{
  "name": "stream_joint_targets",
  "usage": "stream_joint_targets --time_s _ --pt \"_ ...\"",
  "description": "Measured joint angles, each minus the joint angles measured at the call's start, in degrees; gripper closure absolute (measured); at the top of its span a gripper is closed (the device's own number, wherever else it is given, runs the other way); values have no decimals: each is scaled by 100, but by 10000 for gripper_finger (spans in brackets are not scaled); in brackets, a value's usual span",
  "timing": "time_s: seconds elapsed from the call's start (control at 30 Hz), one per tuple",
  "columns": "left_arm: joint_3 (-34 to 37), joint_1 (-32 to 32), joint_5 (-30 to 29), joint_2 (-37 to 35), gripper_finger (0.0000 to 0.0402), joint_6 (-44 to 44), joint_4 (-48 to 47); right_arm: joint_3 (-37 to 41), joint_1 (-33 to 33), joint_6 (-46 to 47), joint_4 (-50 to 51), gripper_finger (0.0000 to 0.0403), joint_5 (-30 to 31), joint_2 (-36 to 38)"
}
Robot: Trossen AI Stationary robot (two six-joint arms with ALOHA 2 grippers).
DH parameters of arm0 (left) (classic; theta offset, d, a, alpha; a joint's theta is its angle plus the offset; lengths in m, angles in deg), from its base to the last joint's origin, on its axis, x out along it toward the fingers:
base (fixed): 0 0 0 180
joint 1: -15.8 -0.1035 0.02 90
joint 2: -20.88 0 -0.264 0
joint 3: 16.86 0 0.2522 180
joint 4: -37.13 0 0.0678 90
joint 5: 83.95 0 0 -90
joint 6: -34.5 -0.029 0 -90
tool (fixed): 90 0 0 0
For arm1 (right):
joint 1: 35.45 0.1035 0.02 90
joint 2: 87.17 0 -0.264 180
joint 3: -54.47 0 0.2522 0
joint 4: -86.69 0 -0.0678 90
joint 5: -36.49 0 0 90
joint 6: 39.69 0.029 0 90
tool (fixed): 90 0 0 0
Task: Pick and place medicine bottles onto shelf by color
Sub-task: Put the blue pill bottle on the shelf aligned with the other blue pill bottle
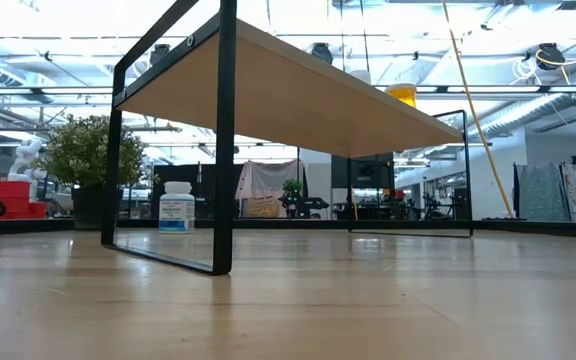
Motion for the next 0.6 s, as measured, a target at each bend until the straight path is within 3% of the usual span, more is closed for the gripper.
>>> stream_joint_targets --time_s 0.2,0.6 --pt "20 222 -80 2 215 -24 4 0 237 475 -497 211 46 -445" --pt "20 601 -113 22 215 61 -24 0 554 644 -1415 211 732 -1257"
